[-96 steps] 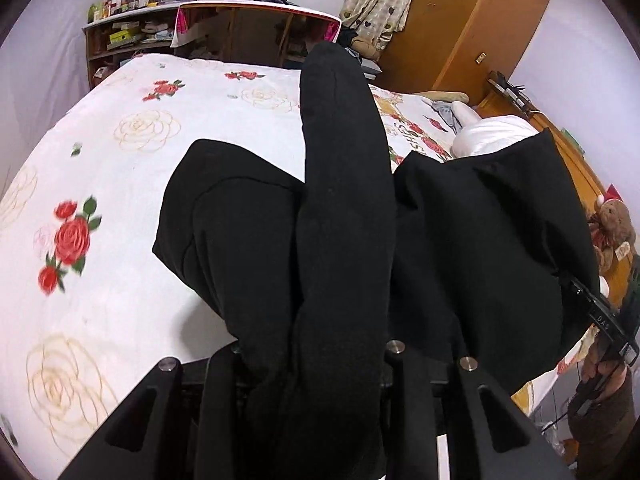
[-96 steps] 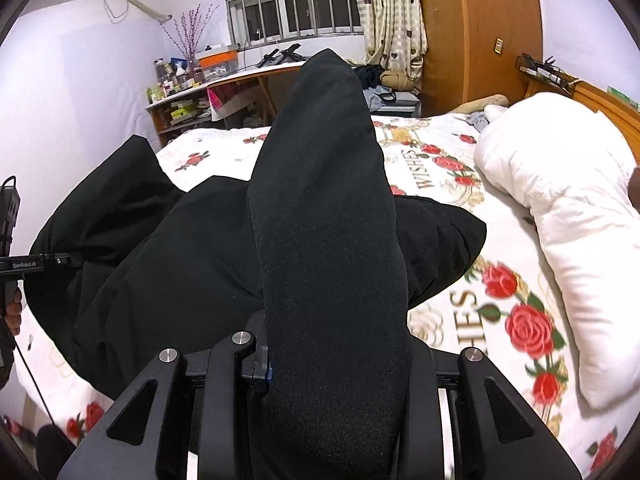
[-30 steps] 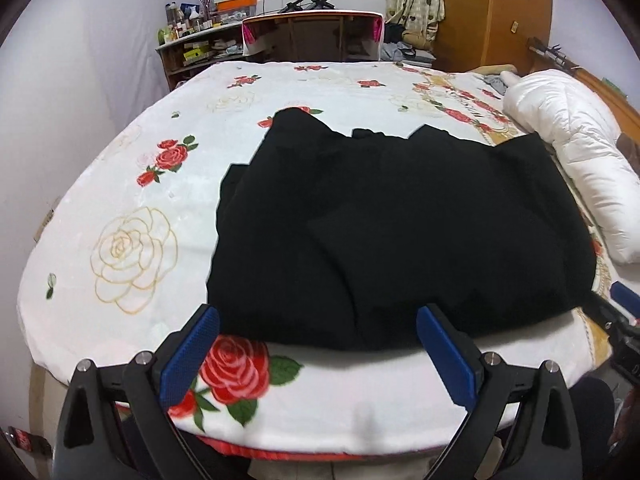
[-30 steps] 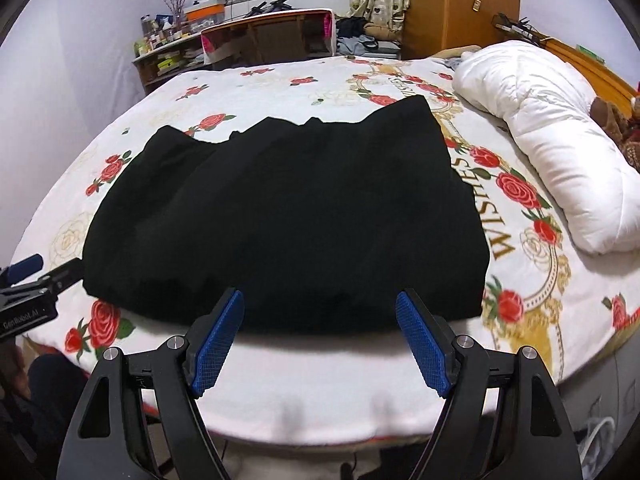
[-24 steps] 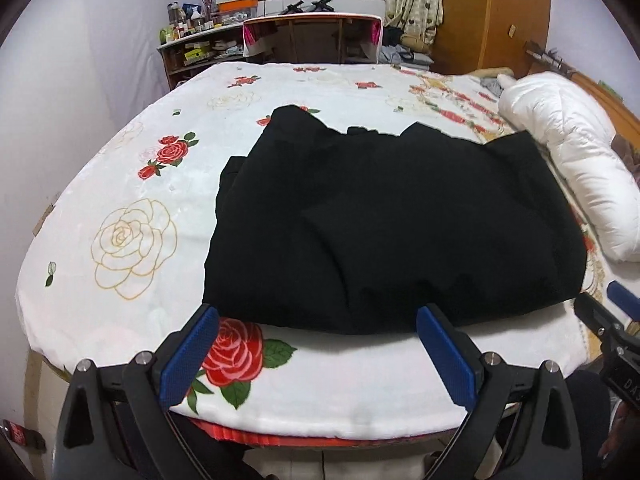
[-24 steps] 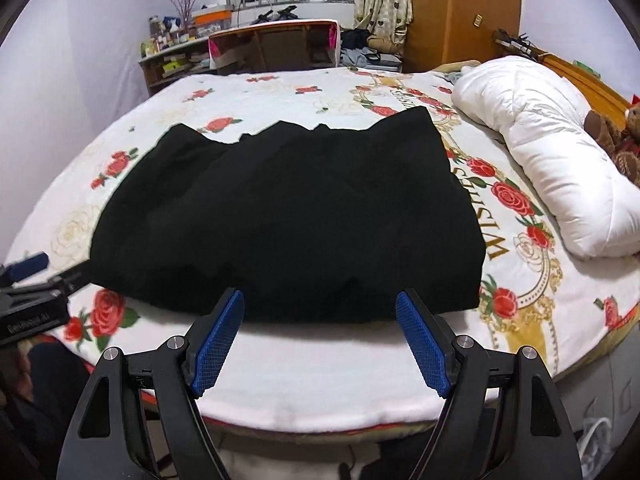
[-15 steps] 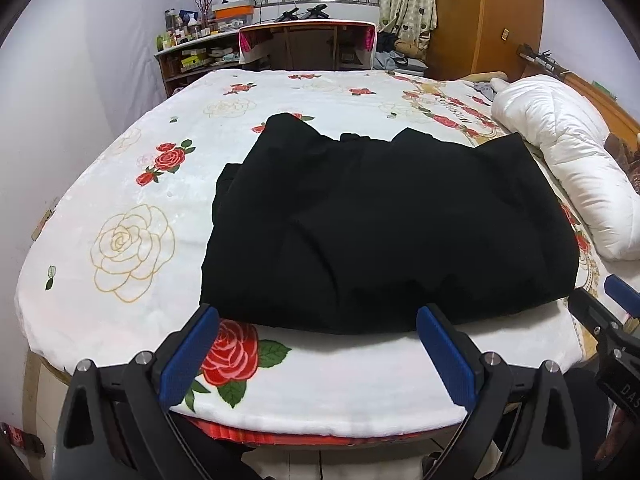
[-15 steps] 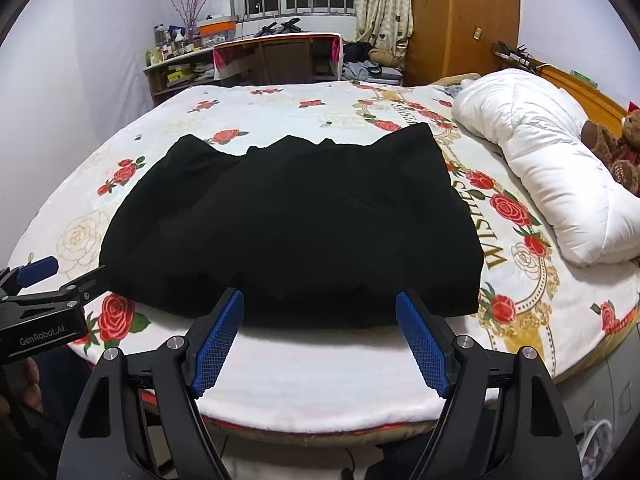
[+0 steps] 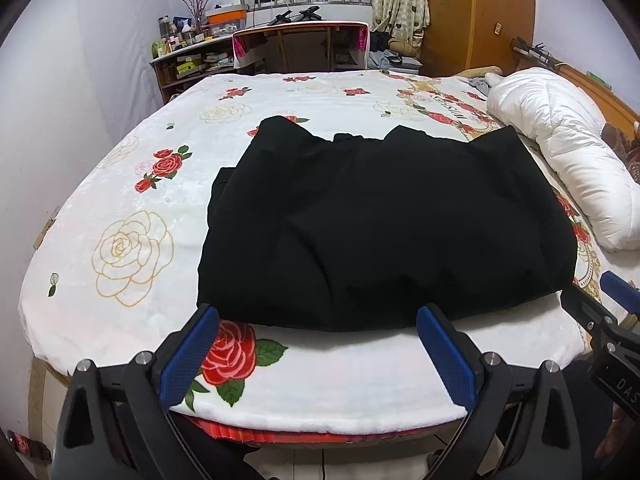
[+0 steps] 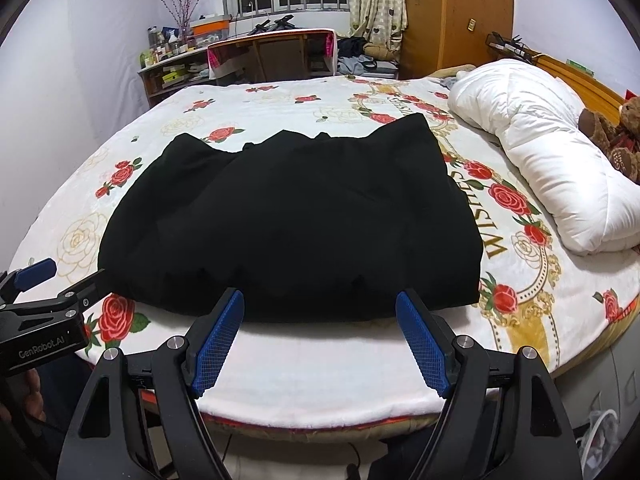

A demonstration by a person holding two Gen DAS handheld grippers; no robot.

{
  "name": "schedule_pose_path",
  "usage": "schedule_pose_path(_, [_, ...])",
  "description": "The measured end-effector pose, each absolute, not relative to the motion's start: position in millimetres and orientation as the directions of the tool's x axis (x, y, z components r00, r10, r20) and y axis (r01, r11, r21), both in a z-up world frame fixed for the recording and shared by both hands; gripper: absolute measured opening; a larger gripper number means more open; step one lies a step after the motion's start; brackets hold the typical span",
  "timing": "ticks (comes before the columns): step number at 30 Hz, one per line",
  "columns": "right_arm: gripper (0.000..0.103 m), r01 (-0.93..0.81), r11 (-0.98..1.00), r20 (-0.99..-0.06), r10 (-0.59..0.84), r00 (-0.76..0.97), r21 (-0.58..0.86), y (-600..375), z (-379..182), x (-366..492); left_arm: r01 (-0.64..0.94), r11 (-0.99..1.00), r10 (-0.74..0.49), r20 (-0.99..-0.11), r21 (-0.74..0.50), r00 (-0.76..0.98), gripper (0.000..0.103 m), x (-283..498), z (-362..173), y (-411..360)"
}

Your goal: Fold large clothes

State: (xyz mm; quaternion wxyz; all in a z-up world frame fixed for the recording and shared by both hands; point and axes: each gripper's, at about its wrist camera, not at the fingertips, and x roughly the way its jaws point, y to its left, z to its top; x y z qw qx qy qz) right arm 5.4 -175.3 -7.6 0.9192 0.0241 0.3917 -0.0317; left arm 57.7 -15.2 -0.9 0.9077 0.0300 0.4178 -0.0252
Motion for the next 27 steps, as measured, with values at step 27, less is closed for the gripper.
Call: schedule_pose_path(27, [0.078,0.084,0.996,-0.723,-0.042,0.69,0.022,-175.1,-9.6,2.7,0.066,0.997,-0.02,-0.765,0.03,0.643,0.1,54.9,-0.1,-16.2])
